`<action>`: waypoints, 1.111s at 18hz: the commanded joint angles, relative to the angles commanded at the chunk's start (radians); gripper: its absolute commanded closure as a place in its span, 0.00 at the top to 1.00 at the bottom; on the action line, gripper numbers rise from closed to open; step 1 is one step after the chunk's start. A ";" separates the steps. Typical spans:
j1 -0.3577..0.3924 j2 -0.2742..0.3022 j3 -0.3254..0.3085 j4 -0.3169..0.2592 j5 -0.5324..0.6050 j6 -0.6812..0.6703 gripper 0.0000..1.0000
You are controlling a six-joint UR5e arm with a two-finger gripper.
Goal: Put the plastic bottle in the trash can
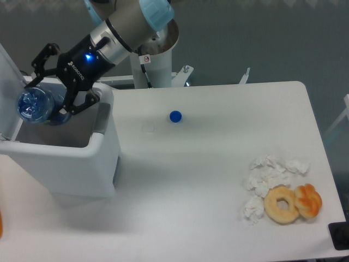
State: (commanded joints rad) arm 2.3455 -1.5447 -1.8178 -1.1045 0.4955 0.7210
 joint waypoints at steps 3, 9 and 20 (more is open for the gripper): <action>0.000 0.003 0.009 0.000 0.000 -0.003 0.96; 0.029 0.020 0.055 -0.002 0.002 -0.015 1.00; 0.204 0.041 0.117 0.005 0.482 0.097 1.00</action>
State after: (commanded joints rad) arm 2.5495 -1.5032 -1.7012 -1.0999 0.9780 0.8175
